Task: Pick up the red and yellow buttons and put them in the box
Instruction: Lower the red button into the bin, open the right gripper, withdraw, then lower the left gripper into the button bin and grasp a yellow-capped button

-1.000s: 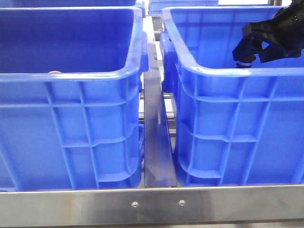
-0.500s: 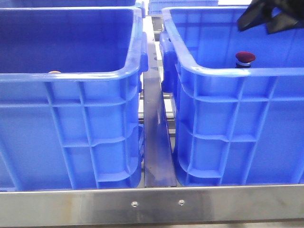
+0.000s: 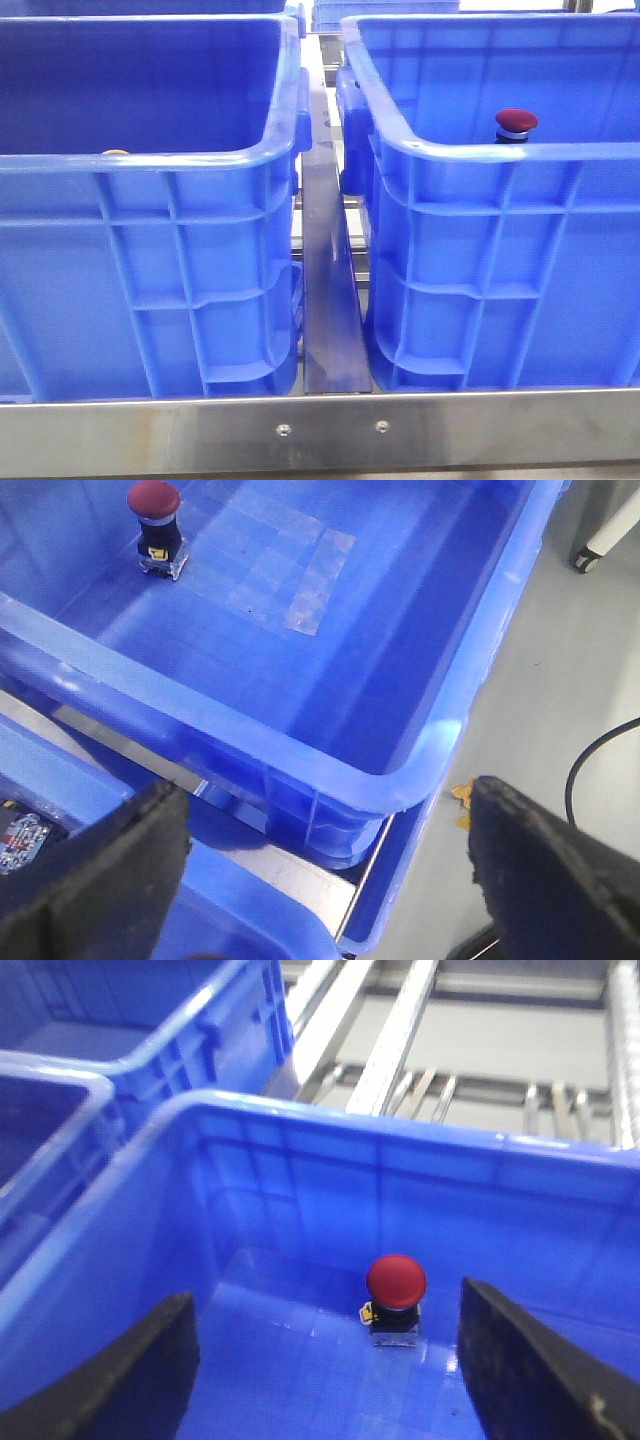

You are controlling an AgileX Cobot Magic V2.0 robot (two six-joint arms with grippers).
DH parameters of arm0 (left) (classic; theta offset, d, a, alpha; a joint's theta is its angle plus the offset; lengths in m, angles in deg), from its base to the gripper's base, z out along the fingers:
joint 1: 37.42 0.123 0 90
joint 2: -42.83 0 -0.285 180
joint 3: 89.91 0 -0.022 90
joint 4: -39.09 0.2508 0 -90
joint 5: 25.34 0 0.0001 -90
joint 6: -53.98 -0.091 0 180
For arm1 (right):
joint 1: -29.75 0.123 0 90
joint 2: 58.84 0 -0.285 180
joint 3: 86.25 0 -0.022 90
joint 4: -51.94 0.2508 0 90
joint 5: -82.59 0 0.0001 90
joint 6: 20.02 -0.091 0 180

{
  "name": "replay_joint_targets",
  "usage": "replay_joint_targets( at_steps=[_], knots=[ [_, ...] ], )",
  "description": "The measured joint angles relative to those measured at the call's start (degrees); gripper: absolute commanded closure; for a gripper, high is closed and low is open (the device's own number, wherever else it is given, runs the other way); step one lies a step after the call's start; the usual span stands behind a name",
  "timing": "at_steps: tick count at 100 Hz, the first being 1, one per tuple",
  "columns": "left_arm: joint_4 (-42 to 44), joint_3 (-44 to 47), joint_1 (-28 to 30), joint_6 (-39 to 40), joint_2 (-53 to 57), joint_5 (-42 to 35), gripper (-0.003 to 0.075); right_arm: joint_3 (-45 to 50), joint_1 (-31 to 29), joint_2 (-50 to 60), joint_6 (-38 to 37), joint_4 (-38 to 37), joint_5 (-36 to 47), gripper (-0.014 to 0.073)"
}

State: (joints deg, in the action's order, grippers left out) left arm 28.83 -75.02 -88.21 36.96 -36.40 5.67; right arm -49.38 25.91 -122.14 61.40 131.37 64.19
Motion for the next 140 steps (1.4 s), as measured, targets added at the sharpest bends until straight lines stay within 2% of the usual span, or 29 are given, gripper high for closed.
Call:
replay_joint_targets(
  at_steps=[40,67,88,107,131,140],
  knots=[
    [0.0,0.0,0.0,0.0,0.0,0.0,0.0177,14.19,0.0,22.52,0.24,0.0,1.07,0.0034],
    [0.0,-0.24,1.37,2.14,0.0,0.11,0.0177,19.23,0.0,29.25,0.36,0.0,1.07,0.0034],
    [0.0,-2.97,9.55,11.0,0.0,3.8,0.0178,19.23,0.0,29.63,0.46,0.0,0.83,0.0034],
    [0.13,-6.55,20.01,21.13,-0.24,9.75,0.0184,19.23,0.0,29.63,0.46,0.0,0.83,0.0034],
    [0.27,-10.96,28.83,23.81,-6.73,20.84,0.0184,19.23,0.0,29.63,0.46,0.0,0.74,0.0034],
    [0.27,-12.0,31.0,24.17,-10.44,22.73,0.0184,19.23,0.0,29.63,0.46,0.0,0.74,0.0034]
  ],
)
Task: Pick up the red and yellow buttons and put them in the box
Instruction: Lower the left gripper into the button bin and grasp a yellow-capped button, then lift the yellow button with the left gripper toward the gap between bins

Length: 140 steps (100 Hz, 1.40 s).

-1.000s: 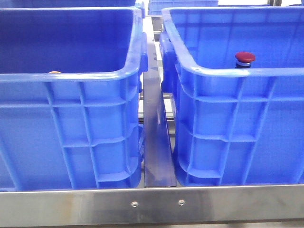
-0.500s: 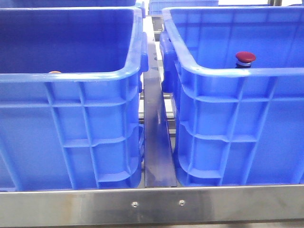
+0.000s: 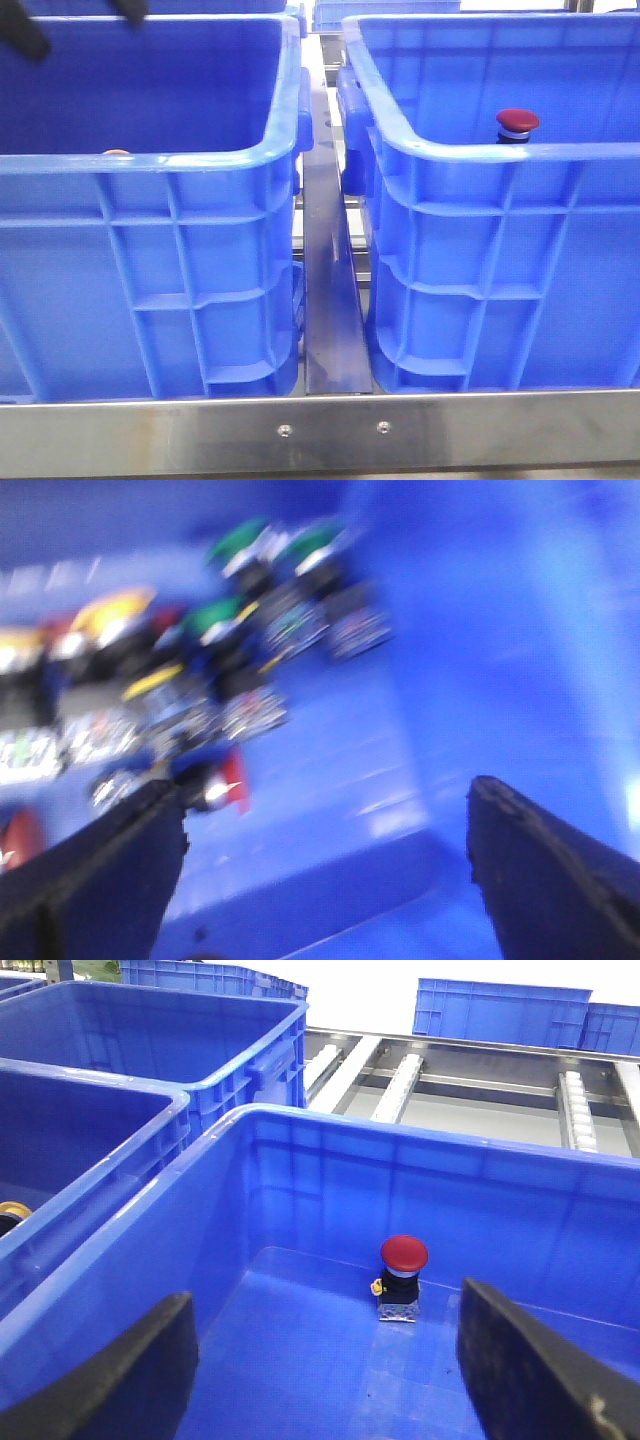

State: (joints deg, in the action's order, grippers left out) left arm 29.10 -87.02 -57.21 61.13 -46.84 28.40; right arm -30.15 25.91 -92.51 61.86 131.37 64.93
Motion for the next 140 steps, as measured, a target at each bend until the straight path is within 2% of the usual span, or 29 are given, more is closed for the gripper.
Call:
replay_joint_targets(
  at_steps=[25,83,95,118,129,140],
  knots=[
    [0.0,-3.14,3.26,1.17,-9.21,1.16,0.0184,0.0,0.0,0.0,0.12,0.0,0.0,0.0034],
    [0.12,-3.42,3.27,1.32,-18.98,-3.63,0.0192,0.0,0.0,0.0,0.12,0.0,0.0,0.0034],
    [0.12,-3.51,3.27,1.32,-18.98,-4.49,0.0266,0.0,0.0,0.0,0.12,0.0,0.0,0.0034],
    [0.12,-3.51,3.27,1.32,-18.98,-4.71,0.054,0.0,0.0,0.0,0.03,0.0,0.0,0.0034],
    [0.12,-3.51,3.27,1.32,-18.98,-4.84,0.0597,0.0,0.0,0.0,0.03,0.0,0.0,0.0034],
    [0.12,-3.55,3.27,1.32,-18.98,-4.84,0.0606,0.0,0.0,0.0,0.14,0.0,0.0,0.0034]
  ],
)
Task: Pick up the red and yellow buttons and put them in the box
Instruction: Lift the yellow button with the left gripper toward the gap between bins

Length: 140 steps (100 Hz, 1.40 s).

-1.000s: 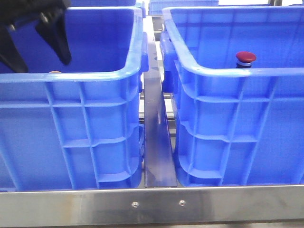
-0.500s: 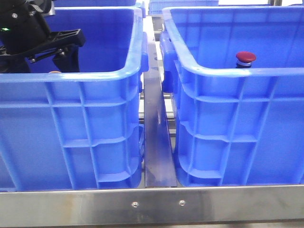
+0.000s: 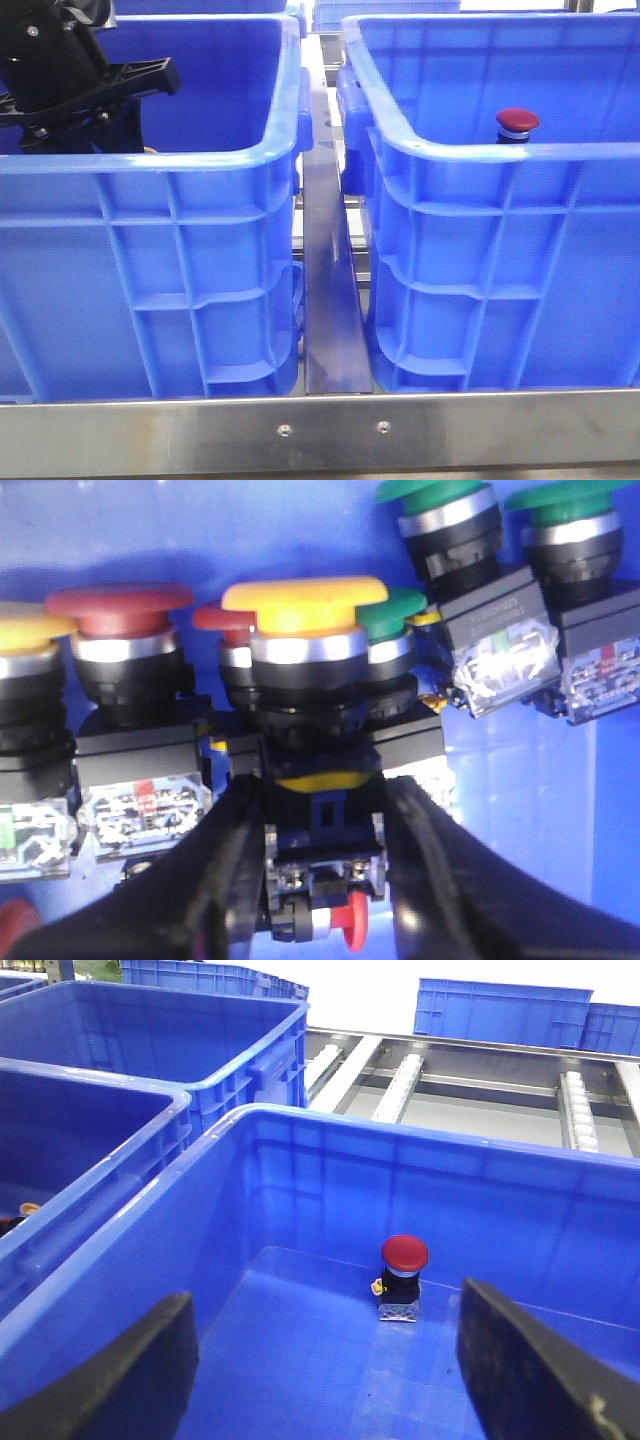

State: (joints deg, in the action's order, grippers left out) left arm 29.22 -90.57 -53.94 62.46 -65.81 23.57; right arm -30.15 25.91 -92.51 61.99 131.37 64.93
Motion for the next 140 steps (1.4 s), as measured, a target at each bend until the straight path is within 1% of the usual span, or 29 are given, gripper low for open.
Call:
replay_joint_targets(
  at_steps=[18,33,56,69,94,117,126,140],
  knots=[
    [0.0,0.0,0.0,0.0,0.11,-0.09,0.0606,0.0,0.0,0.0,0.0,0.0,0.0,0.0034],
    [0.0,0.0,0.0,0.0,2.7,-0.49,0.0606,0.0,0.0,0.0,-0.11,0.0,0.0,0.0034],
    [0.0,3.4,0.0,-1.26,11.08,-3.62,0.0606,0.0,0.0,0.0,-0.11,0.0,0.0,0.0034],
    [0.08,7.3,-1.43,-3.61,16.9,-8.24,0.0606,0.0,0.0,0.0,-0.01,0.0,0.0,0.0034],
    [-0.13,12.1,-8.91,-7.43,24.3,-15.24,0.0606,0.0,0.0,0.0,-0.01,0.0,0.0,0.0034],
    [-0.22,12.33,-19.15,-12.03,25.17,-19.41,0.0606,0.0,0.0,0.0,-0.01,0.0,0.0,0.0034],
    [-0.22,12.45,-23.08,-12.68,25.17,-20.97,0.0606,0.0,0.0,0.0,-0.01,0.0,0.0,0.0034],
    [-0.36,12.45,-27.64,-12.93,25.17,-22.14,0.0606,0.0,0.0,0.0,-0.01,0.0,0.0,0.0034]
  ],
)
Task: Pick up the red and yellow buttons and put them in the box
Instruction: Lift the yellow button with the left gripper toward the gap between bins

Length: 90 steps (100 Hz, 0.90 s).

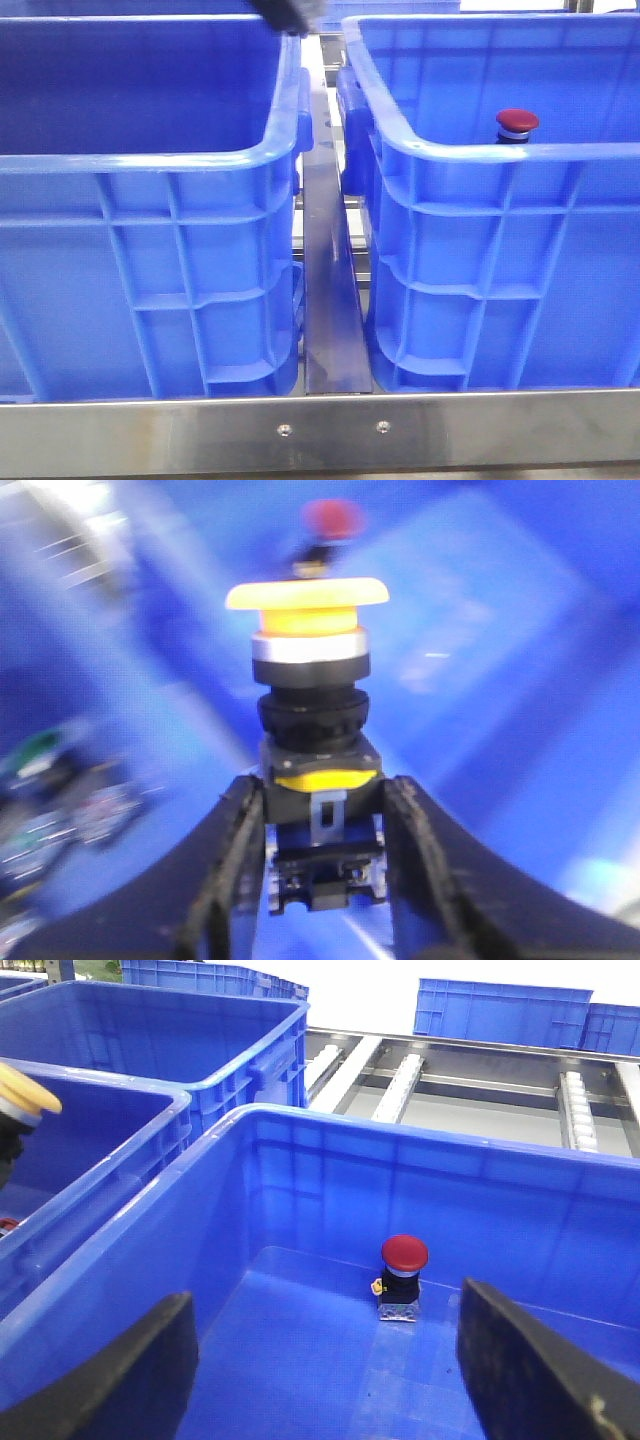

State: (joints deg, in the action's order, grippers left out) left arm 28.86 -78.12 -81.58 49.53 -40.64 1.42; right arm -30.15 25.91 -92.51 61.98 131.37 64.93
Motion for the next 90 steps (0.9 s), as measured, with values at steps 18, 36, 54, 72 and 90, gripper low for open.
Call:
replay_joint_targets(
  at_steps=[18,36,54,72,90],
  knots=[
    [0.0,0.19,-2.65,-0.09,-0.19,-0.27,0.0606,0.0,0.0,0.0,0.0,0.0,0.0,0.0034],
    [0.0,0.19,-2.95,-0.12,-0.33,-0.36,0.0606,0.0,0.0,0.0,0.0,0.11,0.0,0.0034],
    [0.0,0.19,-2.95,-0.12,-0.33,-0.36,0.0606,-0.46,0.0,0.0,0.0,0.92,0.0,0.0034],
    [0.0,0.19,-2.95,-0.22,-0.33,-0.36,0.0606,-4.21,0.0,-3.65,0.0,1.31,0.0,0.0034],
    [0.0,0.19,-2.95,-0.22,-0.33,0.05,0.0606,-9.31,0.0,-10.75,-4.13,1.45,-3.51,0.0034]
  ],
)
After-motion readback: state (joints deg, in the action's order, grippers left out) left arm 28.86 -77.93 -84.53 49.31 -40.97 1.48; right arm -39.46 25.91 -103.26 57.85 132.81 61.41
